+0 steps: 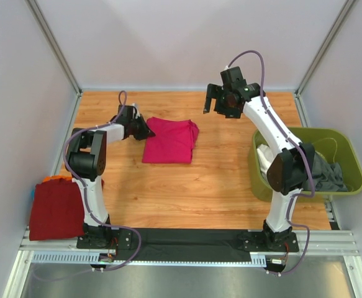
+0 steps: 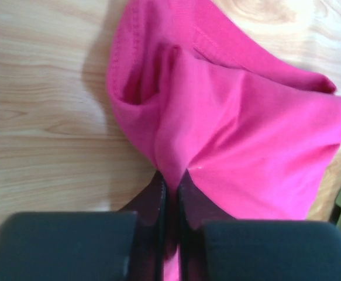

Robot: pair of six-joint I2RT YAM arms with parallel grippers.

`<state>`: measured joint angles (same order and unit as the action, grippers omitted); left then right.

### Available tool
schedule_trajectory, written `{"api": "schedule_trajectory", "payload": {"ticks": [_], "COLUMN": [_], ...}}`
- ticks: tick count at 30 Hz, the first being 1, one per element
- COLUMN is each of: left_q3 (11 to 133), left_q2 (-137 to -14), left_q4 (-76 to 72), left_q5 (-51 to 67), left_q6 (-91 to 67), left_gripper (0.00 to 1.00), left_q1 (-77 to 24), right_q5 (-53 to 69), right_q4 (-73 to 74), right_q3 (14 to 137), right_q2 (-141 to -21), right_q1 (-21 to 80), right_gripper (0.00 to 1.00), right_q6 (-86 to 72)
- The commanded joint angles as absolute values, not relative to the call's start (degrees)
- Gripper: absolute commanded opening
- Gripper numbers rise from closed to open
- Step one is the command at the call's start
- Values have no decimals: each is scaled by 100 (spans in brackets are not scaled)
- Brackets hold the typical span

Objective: Fold and stack the t-shirts
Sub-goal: Neatly place the folded tshirt to the corner

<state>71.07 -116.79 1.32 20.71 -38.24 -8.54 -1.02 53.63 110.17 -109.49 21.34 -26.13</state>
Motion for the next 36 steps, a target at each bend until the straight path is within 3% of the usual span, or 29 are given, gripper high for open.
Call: {"api": "schedule_trajectory", "payload": {"ticks": [1,4,11,22,28,36], "left_q3": [7180,7365,7621,7181,6891,7110], "left_q2": [-11892,-11611,-9953,-7946,-7331,-7479], "left_q4": [885,1639,4393,6852,7830,7655], "left_q5": [1846,1495,-779,-1924,-2776,-3760], "left_q6": [-3630,-3323,-2752,-2267,-2593,-2049], "left_gripper": [0,0,0,0,0,0], "left_q1": [-896,-896,-940,-949,-949,-853], "right_q5": [-229,-255,-597,-405,-308,-439], "right_q4": [5423,5388,4984,4333,4263,4333], "right_q3": [11171,11136,10364,9457,9123,9140], "right_q2": [-10608,-10547,-10196,-10002,-9940,-9958], "right_q1": [2145,2153,2145,1943,1697,1600], "right_gripper": [100,100,100,100,100,100], "right_q6": [-2619,-2532,-2162,-1907,-2021,-1995]}}
